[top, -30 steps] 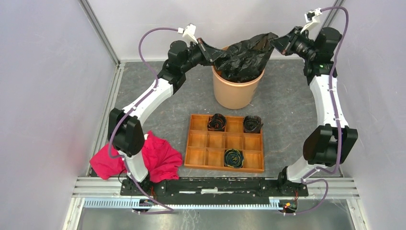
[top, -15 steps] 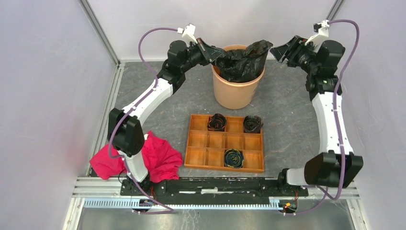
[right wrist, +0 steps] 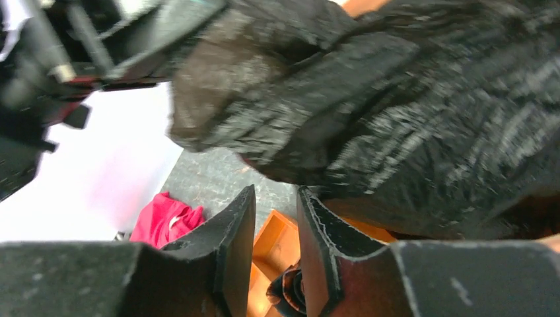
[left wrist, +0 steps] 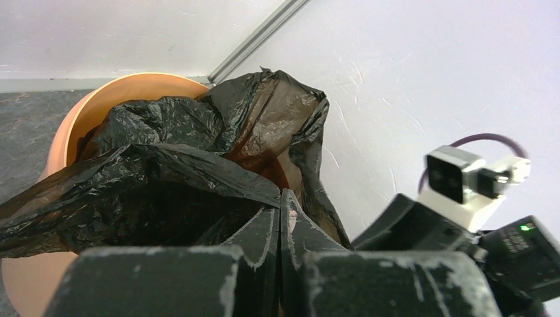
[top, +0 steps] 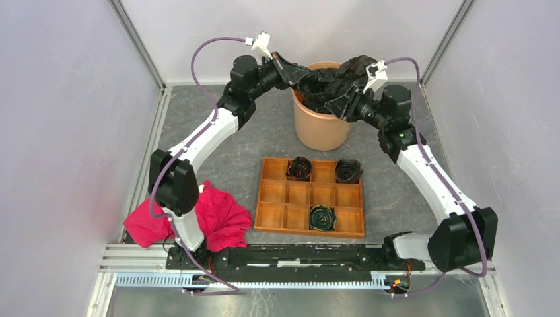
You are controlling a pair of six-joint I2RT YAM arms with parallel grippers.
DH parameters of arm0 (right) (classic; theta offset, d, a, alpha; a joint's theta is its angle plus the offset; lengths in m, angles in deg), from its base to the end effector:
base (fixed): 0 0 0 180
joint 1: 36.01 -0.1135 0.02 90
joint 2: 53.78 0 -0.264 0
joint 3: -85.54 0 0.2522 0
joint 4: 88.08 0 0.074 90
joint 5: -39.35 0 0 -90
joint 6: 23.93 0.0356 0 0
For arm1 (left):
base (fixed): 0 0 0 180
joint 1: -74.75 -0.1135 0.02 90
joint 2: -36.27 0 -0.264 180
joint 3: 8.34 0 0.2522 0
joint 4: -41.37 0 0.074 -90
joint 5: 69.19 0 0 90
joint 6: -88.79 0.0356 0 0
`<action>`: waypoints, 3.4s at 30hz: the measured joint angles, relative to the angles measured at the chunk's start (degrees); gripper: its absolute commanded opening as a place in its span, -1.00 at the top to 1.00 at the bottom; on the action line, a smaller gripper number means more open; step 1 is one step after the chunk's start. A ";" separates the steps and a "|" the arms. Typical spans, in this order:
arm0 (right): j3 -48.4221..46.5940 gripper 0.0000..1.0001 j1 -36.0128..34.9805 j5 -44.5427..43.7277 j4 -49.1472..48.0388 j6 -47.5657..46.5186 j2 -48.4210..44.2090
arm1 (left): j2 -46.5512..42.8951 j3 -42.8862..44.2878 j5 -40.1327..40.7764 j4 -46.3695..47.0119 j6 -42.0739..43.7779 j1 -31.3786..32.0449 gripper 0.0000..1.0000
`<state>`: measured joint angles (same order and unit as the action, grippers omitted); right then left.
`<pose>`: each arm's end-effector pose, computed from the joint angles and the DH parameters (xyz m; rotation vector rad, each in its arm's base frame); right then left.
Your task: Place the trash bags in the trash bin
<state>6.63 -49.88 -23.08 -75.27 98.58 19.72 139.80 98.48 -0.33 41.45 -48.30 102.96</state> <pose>0.2881 0.0881 0.3768 -0.0888 1.7883 1.0002 0.3822 -0.2196 0.3909 0.0512 1.6694 -1.3036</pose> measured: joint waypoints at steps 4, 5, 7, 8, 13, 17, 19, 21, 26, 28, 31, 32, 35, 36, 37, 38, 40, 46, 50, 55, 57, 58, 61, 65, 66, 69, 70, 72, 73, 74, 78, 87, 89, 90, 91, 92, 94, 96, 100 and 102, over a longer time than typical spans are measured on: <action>3.80 0.33 -0.44 -4.24 -3.63 2.23 1.79 | 0.00 0.00 0.04 -0.02 0.00 0.00 0.96; 4.50 0.34 -0.55 -5.25 -4.76 2.60 2.03 | 0.00 0.00 0.07 -0.04 0.00 0.00 0.96; 6.32 0.38 -0.68 -8.48 -8.48 3.23 2.69 | 0.00 -0.02 0.09 0.00 -0.02 0.00 0.96; 6.91 0.38 -0.72 -9.84 -9.81 3.23 3.06 | 0.00 -0.11 0.09 0.24 -0.26 0.00 0.96; 6.01 0.30 -1.16 -15.23 -15.52 2.03 7.87 | 0.00 -2.43 0.04 3.04 -2.84 0.07 0.96; 2.86 0.08 -1.31 -17.25 -14.29 -1.62 10.60 | 0.00 -3.65 -0.66 3.23 -3.89 0.15 0.96; 2.82 -0.09 -1.36 -18.99 -12.33 -3.39 9.42 | 0.00 -4.02 -1.49 3.74 -3.96 0.15 0.96; 3.37 -0.23 -1.40 -21.27 -9.25 -5.11 6.40 | -0.11 -5.14 -1.84 4.72 -4.11 0.15 0.96; 3.06 -0.51 -1.36 -25.64 -2.56 -8.83 -2.84 | -1.11 -9.70 -1.95 6.23 -5.20 0.22 0.96; -0.26 -0.57 -1.36 -27.56 1.38 -10.49 -4.07 | -1.95 -11.58 -1.92 6.62 -5.57 0.39 0.96; -9.14 -0.61 -1.40 -29.77 7.65 -12.72 -1.73 | -3.48 -13.79 -1.88 7.30 -5.64 1.11 0.96; -13.25 -0.62 -1.44 -30.25 9.90 -13.46 0.13 | -4.02 -14.38 -1.90 7.50 -5.66 1.33 0.96; -23.37 -0.70 -2.29 -32.24 14.91 -15.82 6.12 | -6.23 -16.50 -1.57 7.98 -5.70 2.27 0.96; -26.05 -0.73 -2.86 -32.85 16.83 -16.63 8.04 | -6.99 -17.25 -1.51 8.15 -5.70 2.62 0.96; -28.26 -0.74 -3.45 -33.62 18.71 -17.51 9.92 | -7.65 -17.84 -1.49 8.35 -5.73 2.95 0.96; -31.19 -0.75 -4.35 -34.62 21.44 -18.49 12.28 | -8.15 -18.29 -1.51 8.66 -5.73 3.23 0.96; -35.28 -0.76 -6.01 -36.54 25.07 -19.98 16.17 | -8.81 -18.84 -1.49 9.11 -5.75 3.67 0.96; -39.87 -0.76 -11.45 -46.42 34.77 -22.49 22.01 | -9.84 -22.29 -1.46 9.51 -5.75 4.50 0.96; -37.51 -0.60 -13.88 -53.11 37.05 -22.93 21.40 | -9.97 -24.35 -1.49 9.01 -5.73 4.87 0.96; -29.40 -0.35 -14.64 -58.95 36.94 -23.58 17.46 | -10.62 -25.51 -1.51 8.52 -5.70 5.01 0.96; -25.57 -0.25 -14.64 -59.91 36.54 -23.85 14.67 | -11.52 -26.27 -1.51 8.50 -5.70 5.01 0.96; -23.74 -0.18 -14.64 -60.19 36.13 -23.85 13.03 | -11.93 -26.62 -1.53 8.52 -5.70 5.01 0.96; -18.84 0.11 -14.64 -60.52 33.44 -23.82 8.09 | -12.90 -27.50 -1.77 8.57 -5.70 5.09 0.96; -11.45 0.53 -14.64 -59.89 28.22 -22.88 2.19 | -13.35 -29.24 -1.95 8.52 -5.70 5.44 0.96; -8.76 0.62 -14.64 -59.34 26.25 -22.34 0.61 | -13.46 -29.92 -1.95 8.46 -5.68 5.60 0.96; -1.99 0.99 -14.62 -57.77 21.24 -21.59 -2.91 | -13.84 -31.19 -1.88 7.17 -5.62 5.68 0.96; 0.57 0.99 -14.62 -57.05 19.56 -21.31 -4.24 | -14.10 -31.76 -1.84 6.75 -5.62 5.68 0.96; 5.42 0.99 -14.58 -55.54 16.00 -20.28 -6.75 | -14.93 -33.09 -1.64 5.88 -5.62 5.68 0.96; 7.48 0.99 -14.53 -54.75 14.32 -19.80 -7.82 | -15.30 -33.64 -1.51 5.66 -5.60 5.68 0.96; 8.37 0.99 -14.49 -54.49 13.42 -19.50 -8.24 | -15.56 -34.10 -1.38 5.49 -5.62 5.68 0.96; 12.48 0.88 -13.11 -52.30 6.49 -18.23 -9.57 | -16.15 -35.56 1.03 4.48 -5.57 5.68 0.95; 18.97 0.57 -3.87 -40.92 -2.36 -18.29 -9.33 | -13.42 -34.58 6.12 0.35 -3.78 5.66 0.80; 20.00 0.54 -2.82 -38.32 -2.95 -18.16 -9.40 | -12.35 -34.40 6.34 -0.66 -3.37 5.60 0.58; 20.17 0.50 -2.43 -37.00 -2.95 -18.03 -9.40 | -11.98 -34.40 6.54 -1.31 -3.19 5.44 0.48; 20.20 0.47 -2.12 -35.71 -2.99 -17.94 -9.40 | -11.76 -34.40 6.60 -1.99 -2.99 5.25 0.36; 20.17 0.44 -1.88 -34.77 -3.13 -17.86 -9.40 | -11.72 -34.40 6.71 -2.51 -2.62 5.05 0.21; 19.93 0.41 -1.49 -33.38 -2.99 -17.99 -9.29 | -11.82 -34.40 7.10 -3.72 -1.33 4.37 -0.14; 19.34 0.34 -1.14 -32.20 -2.36 -18.40 -9.03 | -12.44 -34.40 7.69 -5.29 0.66 3.67 -0.45; 16.50 0.00 -0.61 -30.73 1.81 -20.13 -8.90 | -17.31 -34.71 10.27 -9.79 5.29 2.43 -0.80; 14.36 -0.20 -0.59 -30.08 4.46 -21.44 -8.94 | -21.42 -35.19 10.88 -11.10 6.84 1.42 -0.89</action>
<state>20.99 -50.47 -53.15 -70.81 77.14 10.78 118.38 63.29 10.55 30.35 -41.46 104.38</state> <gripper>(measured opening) 0.482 0.885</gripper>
